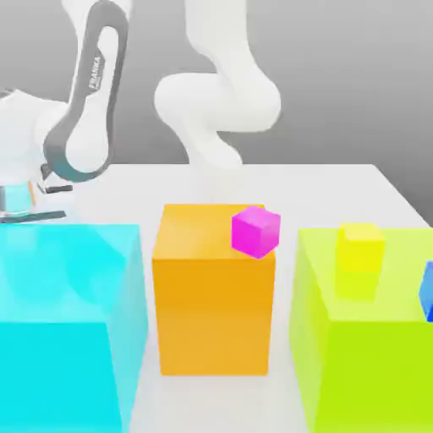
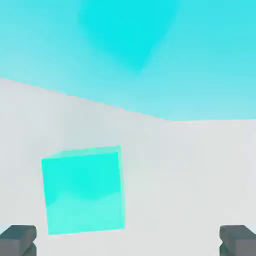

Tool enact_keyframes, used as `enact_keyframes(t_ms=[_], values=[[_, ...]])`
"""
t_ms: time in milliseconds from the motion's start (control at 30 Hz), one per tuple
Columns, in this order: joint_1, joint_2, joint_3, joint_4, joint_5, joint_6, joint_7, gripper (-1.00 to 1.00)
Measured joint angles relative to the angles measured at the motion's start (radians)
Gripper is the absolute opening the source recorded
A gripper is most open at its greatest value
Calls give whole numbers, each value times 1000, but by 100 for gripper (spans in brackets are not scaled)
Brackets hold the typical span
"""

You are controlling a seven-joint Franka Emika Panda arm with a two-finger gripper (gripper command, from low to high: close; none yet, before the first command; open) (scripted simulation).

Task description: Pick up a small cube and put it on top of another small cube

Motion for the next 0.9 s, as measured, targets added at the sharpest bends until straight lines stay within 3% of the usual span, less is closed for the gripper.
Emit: enact_keyframes(t_ms=[167,333,600,733,767,900], values=[[1,-2,8,-52,-1,58,-42,0],[-5,51,89,-41,202,117,-167,0],[-162,191,315,5,503,199,-386,0],[-335,198,480,10,507,247,-447,0],[-372,197,513,13,479,259,-459,-100],[-375,195,514,11,481,255,-452,-100]])
